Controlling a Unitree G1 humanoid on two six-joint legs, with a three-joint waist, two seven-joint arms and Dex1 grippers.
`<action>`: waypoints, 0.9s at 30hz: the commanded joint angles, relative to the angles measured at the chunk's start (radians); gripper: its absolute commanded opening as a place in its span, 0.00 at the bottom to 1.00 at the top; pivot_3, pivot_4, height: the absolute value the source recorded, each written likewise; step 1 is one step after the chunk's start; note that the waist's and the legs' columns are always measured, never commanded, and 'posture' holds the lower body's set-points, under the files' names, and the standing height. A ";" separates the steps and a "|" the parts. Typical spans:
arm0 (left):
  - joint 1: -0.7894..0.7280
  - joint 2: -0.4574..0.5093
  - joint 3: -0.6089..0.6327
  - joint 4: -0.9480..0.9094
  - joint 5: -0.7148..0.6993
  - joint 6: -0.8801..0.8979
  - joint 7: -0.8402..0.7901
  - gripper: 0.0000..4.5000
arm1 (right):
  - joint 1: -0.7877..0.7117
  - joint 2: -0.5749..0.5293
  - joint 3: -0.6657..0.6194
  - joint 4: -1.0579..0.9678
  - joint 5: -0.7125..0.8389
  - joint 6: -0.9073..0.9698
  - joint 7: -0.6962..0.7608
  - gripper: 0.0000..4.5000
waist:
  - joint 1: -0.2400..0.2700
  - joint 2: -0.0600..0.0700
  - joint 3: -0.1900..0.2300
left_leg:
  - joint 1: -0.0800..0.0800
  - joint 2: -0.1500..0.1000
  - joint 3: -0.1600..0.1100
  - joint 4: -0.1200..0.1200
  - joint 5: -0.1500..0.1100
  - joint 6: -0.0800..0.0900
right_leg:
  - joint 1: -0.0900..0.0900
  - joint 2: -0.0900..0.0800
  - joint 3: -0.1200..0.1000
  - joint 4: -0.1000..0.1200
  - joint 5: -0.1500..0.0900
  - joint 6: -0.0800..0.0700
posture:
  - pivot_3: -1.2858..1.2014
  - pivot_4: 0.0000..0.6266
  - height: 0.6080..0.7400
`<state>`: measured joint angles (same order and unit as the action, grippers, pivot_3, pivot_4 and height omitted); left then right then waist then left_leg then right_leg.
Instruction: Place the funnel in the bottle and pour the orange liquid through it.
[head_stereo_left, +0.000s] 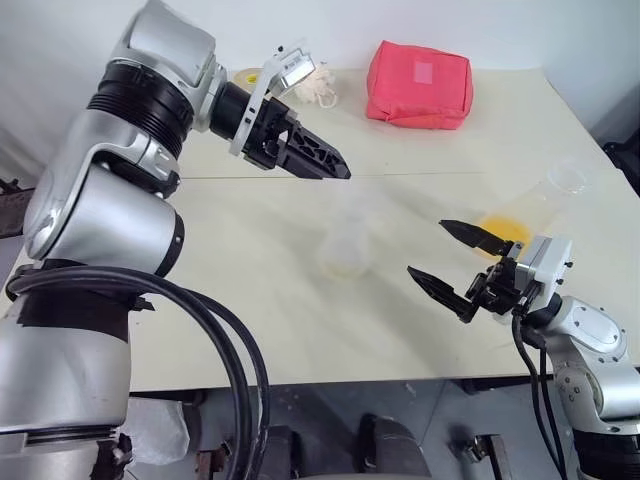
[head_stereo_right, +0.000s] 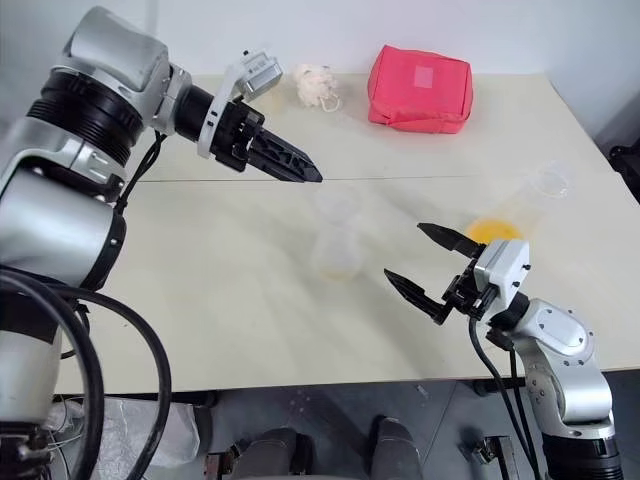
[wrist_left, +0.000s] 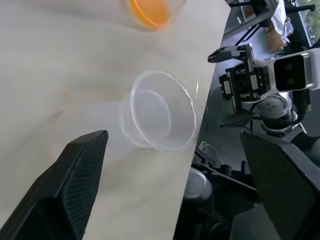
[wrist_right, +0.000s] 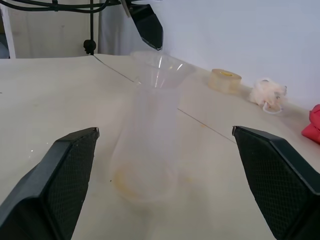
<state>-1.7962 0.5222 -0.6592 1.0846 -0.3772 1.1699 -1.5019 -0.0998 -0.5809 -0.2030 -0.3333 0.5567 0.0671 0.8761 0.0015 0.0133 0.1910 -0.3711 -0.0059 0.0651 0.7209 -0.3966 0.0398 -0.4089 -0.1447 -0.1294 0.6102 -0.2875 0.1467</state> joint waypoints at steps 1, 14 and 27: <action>0.039 0.058 0.149 -0.060 0.012 -0.105 -0.011 1.00 | 0.008 -0.027 -0.047 -0.016 0.011 -0.004 0.006 1.00 | -0.002 0.000 0.000 | 0.000 0.000 0.000 0.000 0.000 0.000 | 0.000 0.000 0.000 0.000 0.000 0.000 | 0.52 0.24 1.00; 0.866 0.152 0.716 -0.887 -0.059 -0.484 0.413 1.00 | 0.092 -0.095 -0.162 -0.044 0.004 0.076 -0.050 1.00 | 0.001 -0.001 0.000 | 0.000 0.002 -0.011 0.007 0.000 0.000 | -0.001 -0.005 0.000 0.012 0.000 0.000 | 0.52 0.24 1.00; 1.227 -0.071 0.796 -0.985 -0.032 -0.991 0.500 1.00 | 0.348 0.064 -0.331 -0.270 -0.086 0.176 -0.422 1.00 | 0.029 -0.001 -0.001 | 0.000 -0.001 -0.009 0.011 0.000 0.000 | 0.002 -0.005 0.001 0.012 0.000 0.000 | 0.52 0.24 1.00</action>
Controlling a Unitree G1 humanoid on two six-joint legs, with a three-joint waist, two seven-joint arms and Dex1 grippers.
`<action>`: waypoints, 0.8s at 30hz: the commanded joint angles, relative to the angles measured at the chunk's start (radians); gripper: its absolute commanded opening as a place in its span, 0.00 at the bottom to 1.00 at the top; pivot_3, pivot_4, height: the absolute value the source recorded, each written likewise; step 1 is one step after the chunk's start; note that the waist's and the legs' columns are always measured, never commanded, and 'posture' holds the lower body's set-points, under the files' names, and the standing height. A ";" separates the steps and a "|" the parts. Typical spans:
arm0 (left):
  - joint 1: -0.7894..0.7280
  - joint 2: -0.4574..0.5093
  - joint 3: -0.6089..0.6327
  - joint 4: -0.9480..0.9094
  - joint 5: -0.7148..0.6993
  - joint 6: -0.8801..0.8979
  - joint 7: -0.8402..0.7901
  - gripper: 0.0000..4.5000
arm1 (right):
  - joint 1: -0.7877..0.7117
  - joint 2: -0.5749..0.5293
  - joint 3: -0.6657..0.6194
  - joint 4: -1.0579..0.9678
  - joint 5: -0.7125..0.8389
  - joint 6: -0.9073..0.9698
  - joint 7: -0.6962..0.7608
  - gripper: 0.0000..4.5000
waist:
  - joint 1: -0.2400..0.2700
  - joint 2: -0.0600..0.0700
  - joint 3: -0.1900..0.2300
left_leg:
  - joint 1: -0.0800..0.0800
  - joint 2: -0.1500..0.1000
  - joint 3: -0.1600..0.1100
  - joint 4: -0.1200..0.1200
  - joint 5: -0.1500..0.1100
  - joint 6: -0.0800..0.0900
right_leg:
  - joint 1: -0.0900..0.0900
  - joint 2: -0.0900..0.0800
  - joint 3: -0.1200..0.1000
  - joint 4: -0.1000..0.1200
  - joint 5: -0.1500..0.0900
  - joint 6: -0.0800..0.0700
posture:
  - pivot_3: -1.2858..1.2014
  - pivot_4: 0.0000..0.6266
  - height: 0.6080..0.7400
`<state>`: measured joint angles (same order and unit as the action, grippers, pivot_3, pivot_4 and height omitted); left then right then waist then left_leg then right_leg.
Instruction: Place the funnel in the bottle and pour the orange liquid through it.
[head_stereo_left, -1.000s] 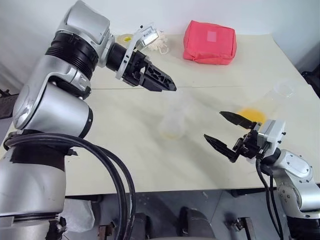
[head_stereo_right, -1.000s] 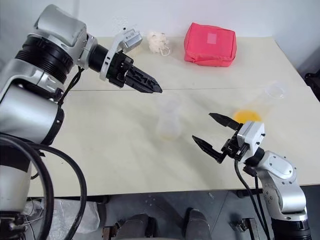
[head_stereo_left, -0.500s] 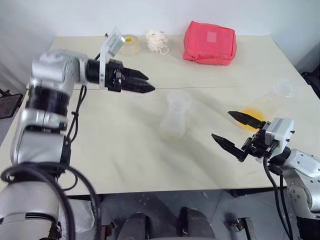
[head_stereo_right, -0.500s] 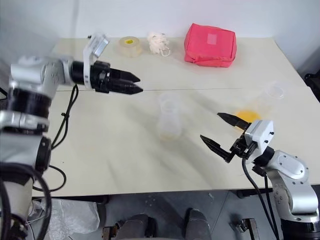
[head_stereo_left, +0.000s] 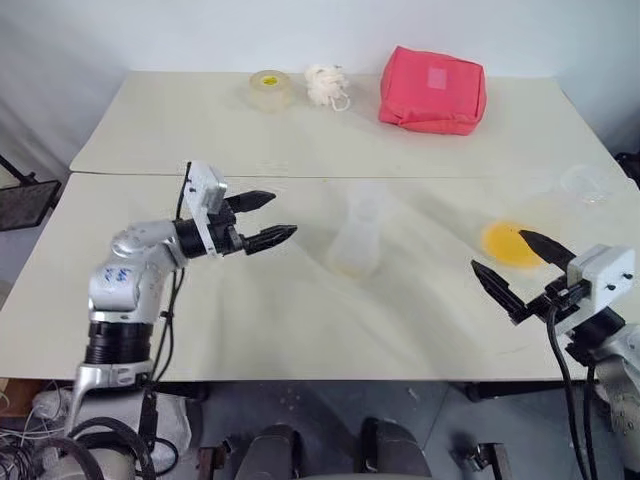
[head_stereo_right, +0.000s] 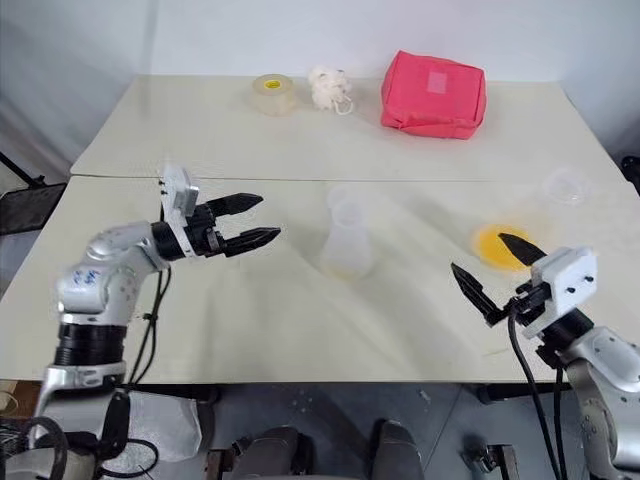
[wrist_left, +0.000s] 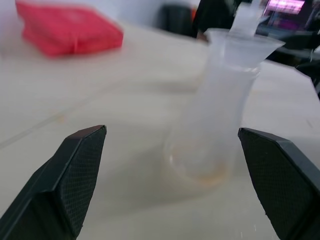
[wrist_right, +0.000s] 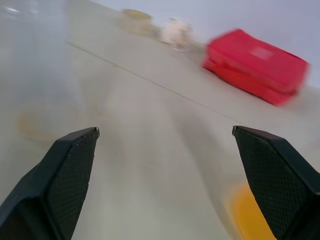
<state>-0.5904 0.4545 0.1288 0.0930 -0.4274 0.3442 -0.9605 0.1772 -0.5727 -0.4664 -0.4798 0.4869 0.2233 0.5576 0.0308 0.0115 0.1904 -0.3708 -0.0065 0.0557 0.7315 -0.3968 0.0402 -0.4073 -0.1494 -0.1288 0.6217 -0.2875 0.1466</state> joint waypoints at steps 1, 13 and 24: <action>0.027 -0.008 0.001 0.022 0.025 -0.203 -0.053 1.00 | 0.098 0.077 -0.079 -0.153 -0.021 0.029 -0.132 1.00 | -0.002 0.001 -0.001 | 0.001 0.000 0.001 0.000 0.000 0.000 | 0.000 0.000 0.000 0.000 0.000 0.000 | 0.52 0.24 1.00; 0.033 -0.039 -0.033 0.140 0.031 -0.423 -0.132 1.00 | -0.012 0.105 -0.124 -0.031 -0.129 0.046 -0.312 1.00 | -0.009 0.002 -0.004 | 0.004 -0.001 0.010 -0.001 0.000 0.000 | 0.000 0.002 0.005 -0.002 0.000 0.000 | 0.52 0.24 1.00; 0.125 -0.014 -0.006 -0.011 0.008 -0.369 -0.065 1.00 | -0.306 0.029 -0.067 0.311 -0.124 -0.057 -0.208 1.00 | -0.011 0.003 -0.004 | 0.005 0.000 0.009 -0.004 0.000 0.000 | -0.001 0.002 0.004 -0.002 0.000 0.000 | 0.52 0.24 1.00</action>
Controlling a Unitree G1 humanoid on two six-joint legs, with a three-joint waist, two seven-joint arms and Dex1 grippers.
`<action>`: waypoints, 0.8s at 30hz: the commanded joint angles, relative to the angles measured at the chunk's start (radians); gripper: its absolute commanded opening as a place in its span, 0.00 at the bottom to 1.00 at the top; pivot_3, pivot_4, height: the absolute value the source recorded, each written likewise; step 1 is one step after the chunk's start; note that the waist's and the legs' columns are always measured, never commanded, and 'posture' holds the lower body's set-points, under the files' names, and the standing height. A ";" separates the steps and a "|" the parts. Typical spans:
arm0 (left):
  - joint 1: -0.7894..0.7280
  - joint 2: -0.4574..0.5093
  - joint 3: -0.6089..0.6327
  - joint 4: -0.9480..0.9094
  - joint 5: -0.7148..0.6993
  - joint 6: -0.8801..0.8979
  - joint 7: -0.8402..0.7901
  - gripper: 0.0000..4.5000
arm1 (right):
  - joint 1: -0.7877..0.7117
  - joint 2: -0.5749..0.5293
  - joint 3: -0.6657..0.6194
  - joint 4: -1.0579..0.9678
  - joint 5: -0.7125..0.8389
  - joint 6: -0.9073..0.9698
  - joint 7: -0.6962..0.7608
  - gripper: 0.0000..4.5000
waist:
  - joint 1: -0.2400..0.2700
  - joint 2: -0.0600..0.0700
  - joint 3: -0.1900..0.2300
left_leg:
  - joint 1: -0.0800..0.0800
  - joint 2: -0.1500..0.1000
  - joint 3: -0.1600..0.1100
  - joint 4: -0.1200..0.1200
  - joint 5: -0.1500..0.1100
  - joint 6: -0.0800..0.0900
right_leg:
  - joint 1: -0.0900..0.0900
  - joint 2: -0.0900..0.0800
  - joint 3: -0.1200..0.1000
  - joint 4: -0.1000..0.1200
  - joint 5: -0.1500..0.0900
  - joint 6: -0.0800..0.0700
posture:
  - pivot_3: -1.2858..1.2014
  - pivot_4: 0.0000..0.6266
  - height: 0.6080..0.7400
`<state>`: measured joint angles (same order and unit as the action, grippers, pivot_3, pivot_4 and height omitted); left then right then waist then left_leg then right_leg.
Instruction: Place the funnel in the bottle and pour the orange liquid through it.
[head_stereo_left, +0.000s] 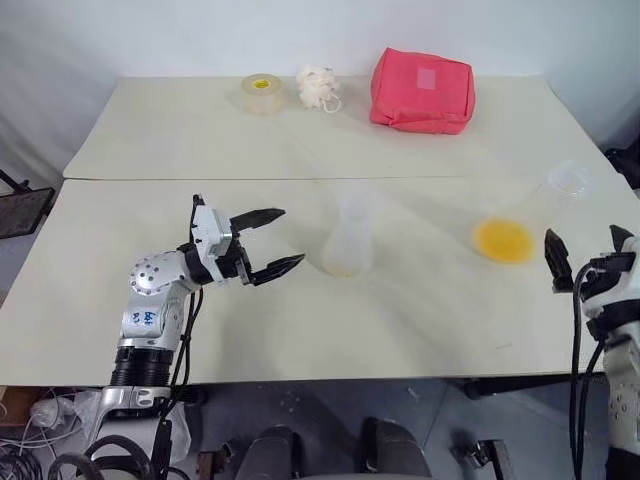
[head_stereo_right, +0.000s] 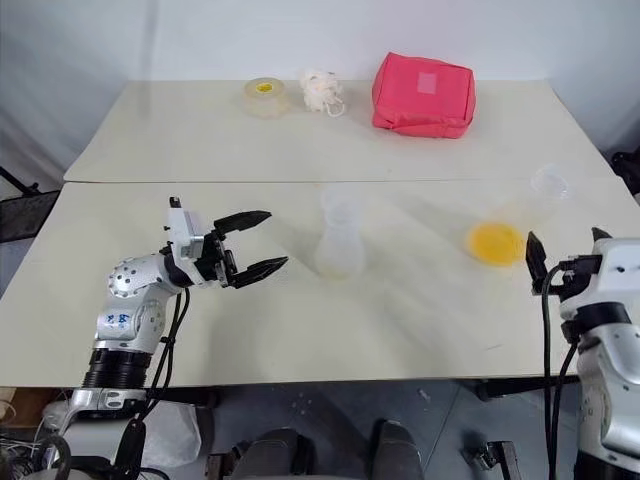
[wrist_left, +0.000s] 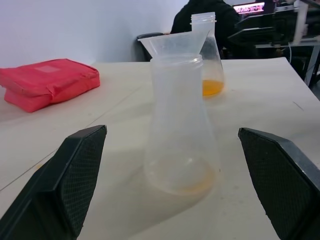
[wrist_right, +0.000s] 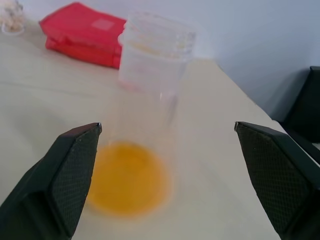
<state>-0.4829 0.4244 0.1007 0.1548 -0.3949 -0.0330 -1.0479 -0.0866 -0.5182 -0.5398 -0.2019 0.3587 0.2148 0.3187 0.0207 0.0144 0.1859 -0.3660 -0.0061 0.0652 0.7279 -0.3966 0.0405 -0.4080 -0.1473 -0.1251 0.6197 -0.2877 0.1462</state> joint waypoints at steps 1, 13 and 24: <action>0.025 0.019 0.024 -0.084 -0.027 0.013 0.029 1.00 | -0.064 -0.029 0.012 0.052 0.009 -0.053 0.042 1.00 | -0.002 0.000 0.000 | 0.000 0.000 0.000 0.000 0.000 0.000 | 0.000 0.000 0.000 0.000 0.000 0.000 | 0.52 0.24 1.00; 0.060 0.029 0.023 -0.167 -0.038 0.053 0.081 1.00 | -0.295 -0.017 0.096 0.355 -0.060 -0.201 0.049 1.00 | -0.006 0.000 0.000 | 0.000 0.001 0.000 0.000 0.000 0.000 | 0.000 -0.001 0.000 0.000 0.000 0.000 | 0.52 0.24 1.00; 0.044 0.047 0.033 -0.160 -0.056 0.059 0.076 1.00 | -0.327 0.028 0.119 0.270 -0.026 -0.199 0.008 0.54 | -0.014 0.001 0.000 | -0.002 0.002 -0.003 0.000 0.000 0.000 | 0.000 -0.001 -0.002 0.000 0.000 0.000 | 0.52 0.24 1.00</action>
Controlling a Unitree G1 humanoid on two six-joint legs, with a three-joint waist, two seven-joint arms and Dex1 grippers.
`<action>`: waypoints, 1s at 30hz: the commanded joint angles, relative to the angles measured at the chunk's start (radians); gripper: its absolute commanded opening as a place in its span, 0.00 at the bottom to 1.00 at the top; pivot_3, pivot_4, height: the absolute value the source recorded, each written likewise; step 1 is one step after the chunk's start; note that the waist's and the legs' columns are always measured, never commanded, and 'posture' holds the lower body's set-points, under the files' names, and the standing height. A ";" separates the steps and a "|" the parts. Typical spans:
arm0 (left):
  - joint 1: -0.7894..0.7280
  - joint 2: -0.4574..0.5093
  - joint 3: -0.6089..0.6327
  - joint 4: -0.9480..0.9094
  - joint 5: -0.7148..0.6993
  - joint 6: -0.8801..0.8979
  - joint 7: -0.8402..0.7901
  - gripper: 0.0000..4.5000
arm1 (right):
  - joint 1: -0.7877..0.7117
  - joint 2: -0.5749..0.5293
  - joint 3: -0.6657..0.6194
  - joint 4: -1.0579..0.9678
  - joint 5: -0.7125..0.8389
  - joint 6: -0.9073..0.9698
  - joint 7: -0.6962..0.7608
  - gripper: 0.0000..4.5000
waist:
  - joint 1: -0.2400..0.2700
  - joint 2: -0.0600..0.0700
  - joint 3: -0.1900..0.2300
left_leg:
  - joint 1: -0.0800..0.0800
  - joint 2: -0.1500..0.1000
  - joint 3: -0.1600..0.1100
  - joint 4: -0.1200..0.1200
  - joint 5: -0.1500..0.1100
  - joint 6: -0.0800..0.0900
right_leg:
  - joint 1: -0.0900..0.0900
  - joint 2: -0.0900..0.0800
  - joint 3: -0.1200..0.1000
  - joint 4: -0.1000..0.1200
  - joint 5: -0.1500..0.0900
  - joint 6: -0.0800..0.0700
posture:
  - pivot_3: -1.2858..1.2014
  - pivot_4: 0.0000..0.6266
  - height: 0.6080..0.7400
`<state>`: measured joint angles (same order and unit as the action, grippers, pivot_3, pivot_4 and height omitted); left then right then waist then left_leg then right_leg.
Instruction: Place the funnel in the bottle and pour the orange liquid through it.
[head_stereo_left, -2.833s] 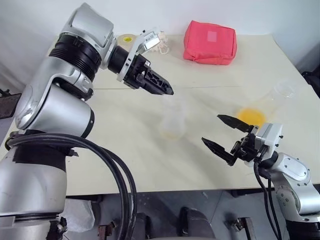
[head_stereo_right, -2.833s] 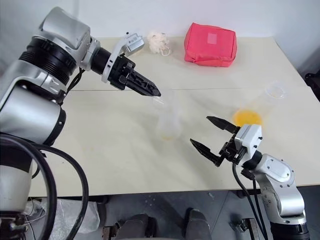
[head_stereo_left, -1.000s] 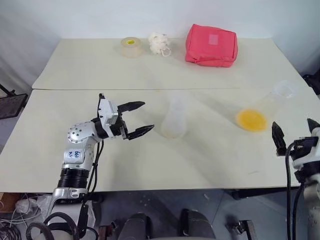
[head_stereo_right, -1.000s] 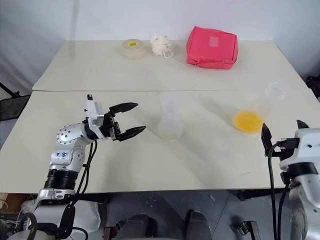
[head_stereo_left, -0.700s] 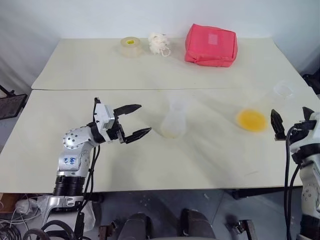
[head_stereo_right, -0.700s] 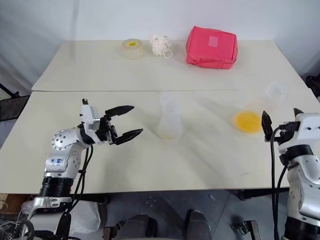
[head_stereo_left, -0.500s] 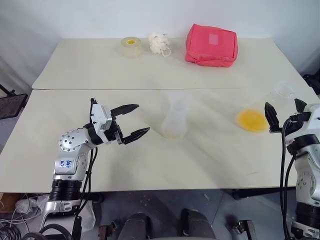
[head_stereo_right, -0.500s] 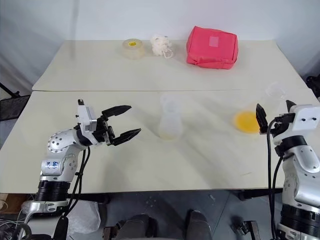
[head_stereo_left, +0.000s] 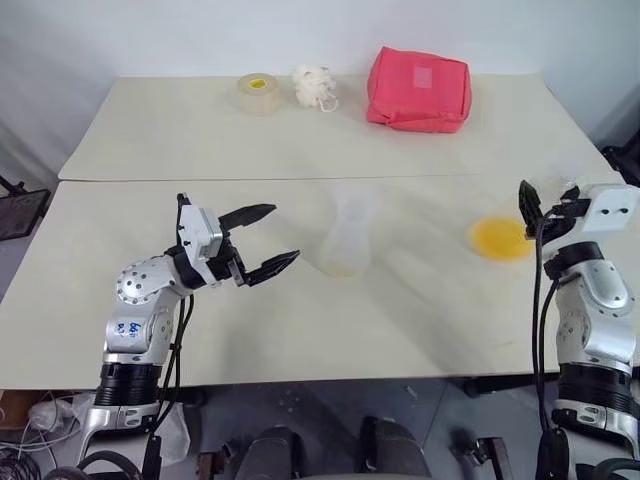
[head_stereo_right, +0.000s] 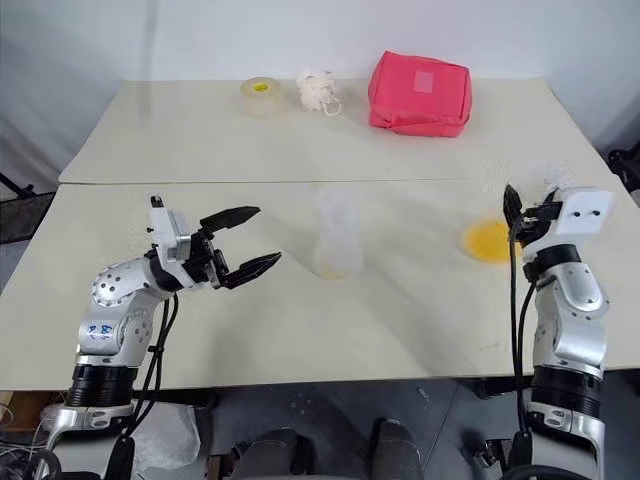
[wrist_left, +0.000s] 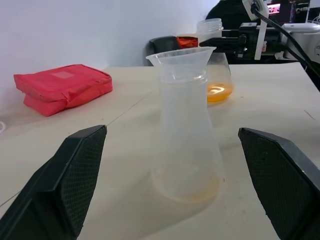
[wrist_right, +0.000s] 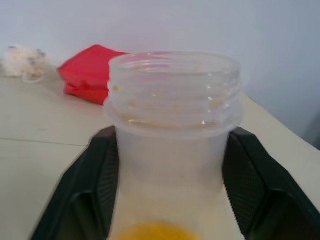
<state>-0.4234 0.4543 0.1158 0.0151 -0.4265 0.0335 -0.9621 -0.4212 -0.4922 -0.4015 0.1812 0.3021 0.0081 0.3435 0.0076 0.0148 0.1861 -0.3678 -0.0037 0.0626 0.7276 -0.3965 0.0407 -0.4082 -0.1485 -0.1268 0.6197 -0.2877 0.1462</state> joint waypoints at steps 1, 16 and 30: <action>-0.017 0.019 0.021 -0.013 -0.028 -0.010 -0.014 1.00 | 0.016 0.003 -0.012 -0.159 0.036 0.021 -0.018 0.54 | -0.003 0.000 0.000 | 0.000 0.000 0.000 0.000 0.000 0.000 | 0.000 0.000 0.000 0.000 0.000 0.000 | 0.52 0.24 1.00; -0.147 -0.007 0.037 0.225 -0.095 -0.109 -0.186 1.00 | -0.086 -0.077 0.361 -0.454 -0.398 0.071 -0.060 0.54 | -0.010 0.001 0.000 | -0.001 -0.002 0.001 0.000 0.000 0.000 | -0.001 0.000 0.000 0.000 0.000 0.000 | 0.52 0.24 1.00; -0.214 0.016 0.041 0.335 -0.136 -0.085 -0.415 1.00 | -0.263 -0.192 0.594 -0.277 -0.823 -0.300 -0.063 0.54 | -0.014 0.001 0.001 | -0.001 -0.002 0.001 -0.001 0.000 0.000 | -0.002 0.000 -0.003 -0.001 0.000 0.000 | 0.52 0.24 1.00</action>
<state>-0.6238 0.4592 0.1403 0.3447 -0.5463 -0.0354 -1.3576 -0.6547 -0.6606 0.1971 -0.0853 -0.4820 -0.2405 0.3064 -0.0063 0.0157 0.1866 -0.3691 -0.0051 0.0630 0.7261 -0.3964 0.0407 -0.4102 -0.1485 -0.1296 0.6190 -0.2877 0.1462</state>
